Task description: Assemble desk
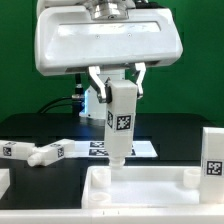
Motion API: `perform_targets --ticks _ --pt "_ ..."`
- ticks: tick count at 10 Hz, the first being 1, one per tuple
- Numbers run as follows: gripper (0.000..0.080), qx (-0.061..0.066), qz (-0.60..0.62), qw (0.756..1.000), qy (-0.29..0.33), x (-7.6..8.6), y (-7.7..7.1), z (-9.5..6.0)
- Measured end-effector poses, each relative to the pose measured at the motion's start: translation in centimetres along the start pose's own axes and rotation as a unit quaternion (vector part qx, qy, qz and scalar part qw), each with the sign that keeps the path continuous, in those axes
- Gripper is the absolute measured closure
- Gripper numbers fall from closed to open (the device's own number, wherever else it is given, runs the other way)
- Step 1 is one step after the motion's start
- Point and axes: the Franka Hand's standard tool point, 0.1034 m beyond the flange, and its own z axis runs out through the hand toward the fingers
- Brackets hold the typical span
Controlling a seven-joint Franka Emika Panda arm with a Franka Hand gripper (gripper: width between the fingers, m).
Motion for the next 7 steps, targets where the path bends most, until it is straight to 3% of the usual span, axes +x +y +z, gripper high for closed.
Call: perform_targets --ticks 2,4,7 --pt "0.0515 -0.001 -0.001 1.0 -0.003 -0.2 0.2 0.2" --pt "0.0515 -0.004 0.008 1.0 -0.01 -0.7 1.8 1.6" --pt "0.0515 -0.009 0.014 1.0 -0.016 -1.7 2.6 2.4"
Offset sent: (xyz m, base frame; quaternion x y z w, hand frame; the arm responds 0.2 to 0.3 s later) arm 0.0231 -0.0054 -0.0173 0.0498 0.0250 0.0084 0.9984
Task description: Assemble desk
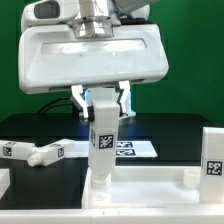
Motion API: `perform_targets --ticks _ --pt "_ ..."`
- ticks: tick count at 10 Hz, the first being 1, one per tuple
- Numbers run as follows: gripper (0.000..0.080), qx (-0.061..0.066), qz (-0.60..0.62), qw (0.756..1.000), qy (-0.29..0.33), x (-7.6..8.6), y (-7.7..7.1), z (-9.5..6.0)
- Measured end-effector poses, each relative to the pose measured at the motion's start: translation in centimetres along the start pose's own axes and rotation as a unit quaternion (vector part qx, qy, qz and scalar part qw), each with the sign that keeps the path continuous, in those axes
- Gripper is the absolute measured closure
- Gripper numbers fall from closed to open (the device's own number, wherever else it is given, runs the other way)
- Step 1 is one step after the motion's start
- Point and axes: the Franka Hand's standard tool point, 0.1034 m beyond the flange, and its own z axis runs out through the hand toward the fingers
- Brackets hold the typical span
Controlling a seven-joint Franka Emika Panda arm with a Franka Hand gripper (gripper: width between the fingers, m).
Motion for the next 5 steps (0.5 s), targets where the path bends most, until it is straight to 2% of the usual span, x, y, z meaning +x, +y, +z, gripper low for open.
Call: perform_targets --ticks 5 --pt "0.0515 -0.005 0.004 1.0 -0.005 -0.82 0.09 1.07"
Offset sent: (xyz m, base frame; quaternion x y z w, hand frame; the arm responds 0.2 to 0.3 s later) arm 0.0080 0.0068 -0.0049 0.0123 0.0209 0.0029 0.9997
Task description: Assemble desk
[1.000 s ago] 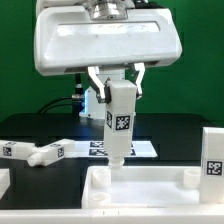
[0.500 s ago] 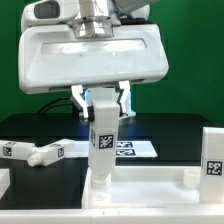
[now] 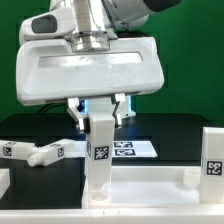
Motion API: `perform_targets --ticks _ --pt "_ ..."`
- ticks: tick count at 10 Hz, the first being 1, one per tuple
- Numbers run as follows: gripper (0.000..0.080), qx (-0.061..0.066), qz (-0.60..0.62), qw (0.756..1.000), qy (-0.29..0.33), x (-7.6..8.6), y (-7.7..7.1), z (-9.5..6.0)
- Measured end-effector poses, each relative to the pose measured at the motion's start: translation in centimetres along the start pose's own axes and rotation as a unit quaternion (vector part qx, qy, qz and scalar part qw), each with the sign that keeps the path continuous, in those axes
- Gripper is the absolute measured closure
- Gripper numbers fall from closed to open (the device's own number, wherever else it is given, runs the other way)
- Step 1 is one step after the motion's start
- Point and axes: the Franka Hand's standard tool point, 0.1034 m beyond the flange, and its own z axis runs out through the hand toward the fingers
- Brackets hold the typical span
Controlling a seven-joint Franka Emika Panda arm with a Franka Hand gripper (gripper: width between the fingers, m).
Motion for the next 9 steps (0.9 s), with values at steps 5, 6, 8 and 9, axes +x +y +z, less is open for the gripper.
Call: perform_targets --ticks 5,6,8,9 --pt "0.0514 -0.027 -0.002 1.0 0.011 -0.5 1.0 0.4" --pt "0.0514 -0.031 -0.001 0.999 0.01 -1.0 1.0 0.6" --pt "0.0514 -0.04 -0.001 0.999 0.013 -1.3 1.4 0.6" --pt "0.0514 -0.053 0.001 0.998 0.018 -1.6 2.0 0.4"
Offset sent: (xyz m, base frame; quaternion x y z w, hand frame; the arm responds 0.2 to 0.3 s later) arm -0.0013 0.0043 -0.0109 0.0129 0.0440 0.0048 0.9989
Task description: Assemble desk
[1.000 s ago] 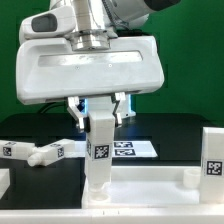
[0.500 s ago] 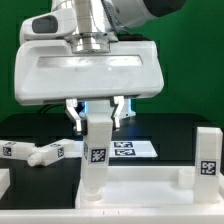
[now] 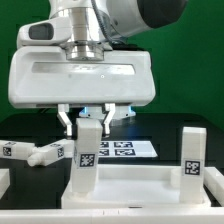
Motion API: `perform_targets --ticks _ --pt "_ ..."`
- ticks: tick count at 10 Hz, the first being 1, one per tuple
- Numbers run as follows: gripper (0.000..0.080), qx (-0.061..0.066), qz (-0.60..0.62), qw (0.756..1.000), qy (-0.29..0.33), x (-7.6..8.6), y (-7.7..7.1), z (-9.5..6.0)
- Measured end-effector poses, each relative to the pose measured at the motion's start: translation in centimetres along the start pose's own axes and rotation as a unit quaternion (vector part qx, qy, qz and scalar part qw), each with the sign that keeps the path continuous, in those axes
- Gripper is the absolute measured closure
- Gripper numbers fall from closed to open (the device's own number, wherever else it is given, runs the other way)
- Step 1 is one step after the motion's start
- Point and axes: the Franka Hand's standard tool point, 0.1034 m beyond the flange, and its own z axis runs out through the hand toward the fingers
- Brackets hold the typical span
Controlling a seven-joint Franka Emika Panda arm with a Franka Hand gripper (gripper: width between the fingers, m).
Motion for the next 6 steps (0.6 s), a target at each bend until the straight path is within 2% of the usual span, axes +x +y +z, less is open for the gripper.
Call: perform_targets --ticks 1,2,3,4,5,6 --pt "0.0514 -0.011 0.001 1.0 0.005 -0.24 0.36 -0.08" --pt "0.0514 -0.012 0.004 1.0 0.005 -0.2 0.37 -0.09" --pt "0.0357 -0.012 0.005 1.0 0.004 -0.22 0.42 -0.08" --pt "0.0357 -0.013 0.004 1.0 0.004 -0.19 0.45 -0.09" --pt "0.0229 -0.013 0.005 1.0 0.004 -0.18 0.45 -0.09" --pt "0.0166 -0.013 0.006 1.0 0.004 -0.19 0.46 -0.09"
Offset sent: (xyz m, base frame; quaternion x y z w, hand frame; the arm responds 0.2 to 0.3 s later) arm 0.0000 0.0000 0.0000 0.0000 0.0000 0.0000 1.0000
